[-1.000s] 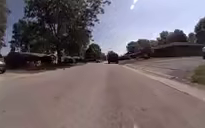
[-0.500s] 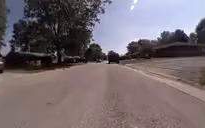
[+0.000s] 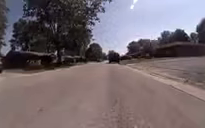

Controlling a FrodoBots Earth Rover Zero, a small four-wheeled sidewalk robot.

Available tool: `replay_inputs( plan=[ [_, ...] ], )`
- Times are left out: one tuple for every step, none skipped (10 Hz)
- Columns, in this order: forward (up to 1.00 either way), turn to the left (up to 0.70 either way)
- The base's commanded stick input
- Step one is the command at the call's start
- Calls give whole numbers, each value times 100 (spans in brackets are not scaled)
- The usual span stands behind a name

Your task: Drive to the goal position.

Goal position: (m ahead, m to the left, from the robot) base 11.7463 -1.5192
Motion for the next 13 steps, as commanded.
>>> replay_inputs(
  plan=[
    [50,0],
    [50,0],
    [50,0],
    [50,0],
    [50,0],
    [50,0],
    [50,0],
    [50,0],
    [50,0],
    [50,0],
    [50,0],
    [50,0],
    [50,0]
  ],
)
